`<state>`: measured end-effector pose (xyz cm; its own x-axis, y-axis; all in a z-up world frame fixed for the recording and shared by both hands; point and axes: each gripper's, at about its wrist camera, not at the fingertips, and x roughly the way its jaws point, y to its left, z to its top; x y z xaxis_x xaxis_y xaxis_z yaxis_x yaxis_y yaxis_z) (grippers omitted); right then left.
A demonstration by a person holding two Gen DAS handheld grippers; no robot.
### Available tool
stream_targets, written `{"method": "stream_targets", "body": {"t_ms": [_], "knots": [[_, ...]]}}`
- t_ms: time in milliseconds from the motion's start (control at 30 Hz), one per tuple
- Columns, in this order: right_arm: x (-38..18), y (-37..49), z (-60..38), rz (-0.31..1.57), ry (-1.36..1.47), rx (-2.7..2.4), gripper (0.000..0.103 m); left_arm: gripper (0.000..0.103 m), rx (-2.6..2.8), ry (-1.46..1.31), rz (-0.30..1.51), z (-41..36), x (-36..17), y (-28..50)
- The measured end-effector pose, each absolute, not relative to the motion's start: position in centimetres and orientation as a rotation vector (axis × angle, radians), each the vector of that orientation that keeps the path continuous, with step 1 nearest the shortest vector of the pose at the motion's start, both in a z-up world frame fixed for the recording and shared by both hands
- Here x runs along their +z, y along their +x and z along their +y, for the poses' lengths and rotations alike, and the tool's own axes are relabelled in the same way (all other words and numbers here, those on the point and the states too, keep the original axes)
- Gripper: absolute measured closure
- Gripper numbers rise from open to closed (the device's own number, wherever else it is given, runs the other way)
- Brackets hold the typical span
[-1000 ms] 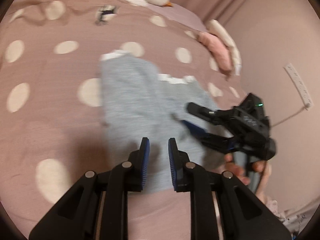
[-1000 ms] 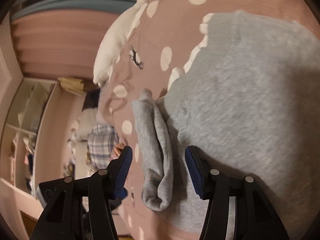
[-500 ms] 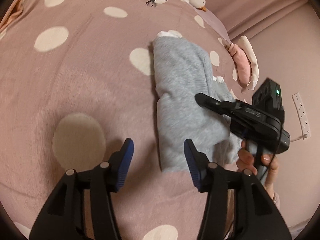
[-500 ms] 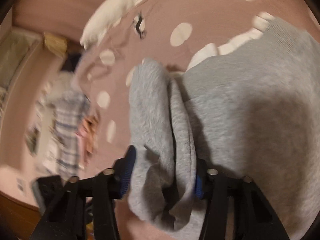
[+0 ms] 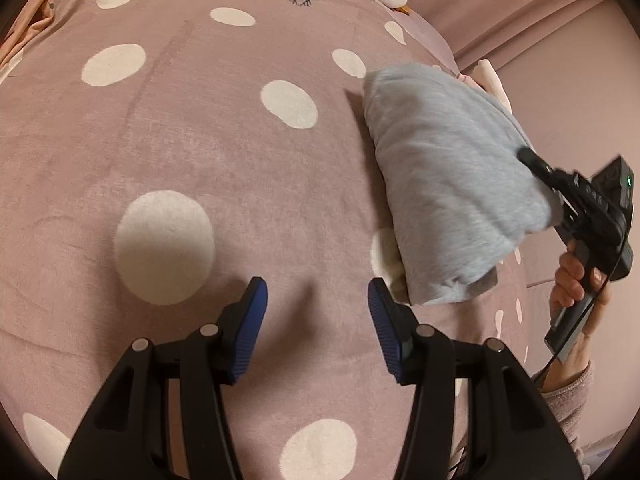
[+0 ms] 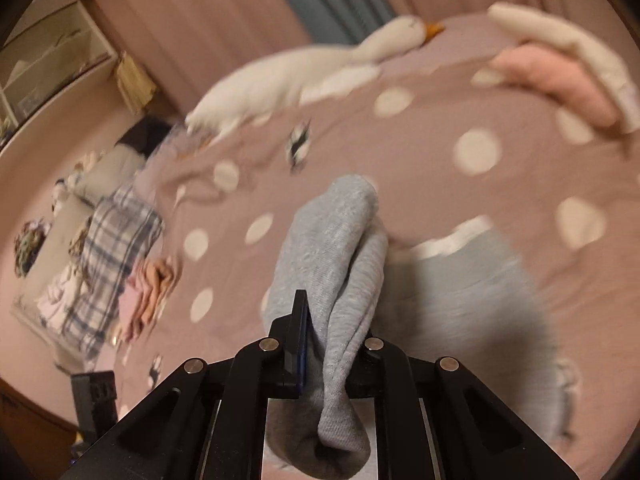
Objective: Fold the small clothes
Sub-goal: 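Lay the bundle down on the bedspread and open the right tool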
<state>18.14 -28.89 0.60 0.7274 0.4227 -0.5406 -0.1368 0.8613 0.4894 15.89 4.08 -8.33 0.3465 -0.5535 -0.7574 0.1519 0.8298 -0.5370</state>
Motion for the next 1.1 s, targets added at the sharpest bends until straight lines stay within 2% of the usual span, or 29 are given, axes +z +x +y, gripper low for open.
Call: {"method": "stream_targets", "body": {"t_ms": [133, 400, 600, 767, 933, 1100], "knots": [[-1.0, 16.5, -31.5, 0.707, 0.418, 0.243, 0.091, 0.051, -0.485, -0.397, 1.149, 2.6, -8.6, 16.2], [-9.3, 17.6, -34.2, 0.872, 0.435, 0.110, 0.091, 0.051, -0.535, -0.343, 1.140, -1.9, -7.2, 17.2], [-8.6, 17.1, -35.3, 0.850, 0.459, 0.128, 0.090, 0.051, -0.586, -0.295, 1.106, -5.7, -5.7, 18.8], [-5.2, 13.7, -35.7, 0.725, 0.327, 0.047, 0.087, 0.051, -0.675, -0.306, 1.046, -9.1, -4.0, 20.2], [-2.7, 10.6, -33.5, 0.608, 0.208, 0.179, 0.087, 0.053, -0.735, -0.261, 1.025, -13.2, -4.0, 20.4], [-5.6, 12.0, -31.8, 0.713, 0.139, 0.224, 0.087, 0.057, -0.694, -0.157, 1.096, -15.6, -7.1, 20.7]]}}
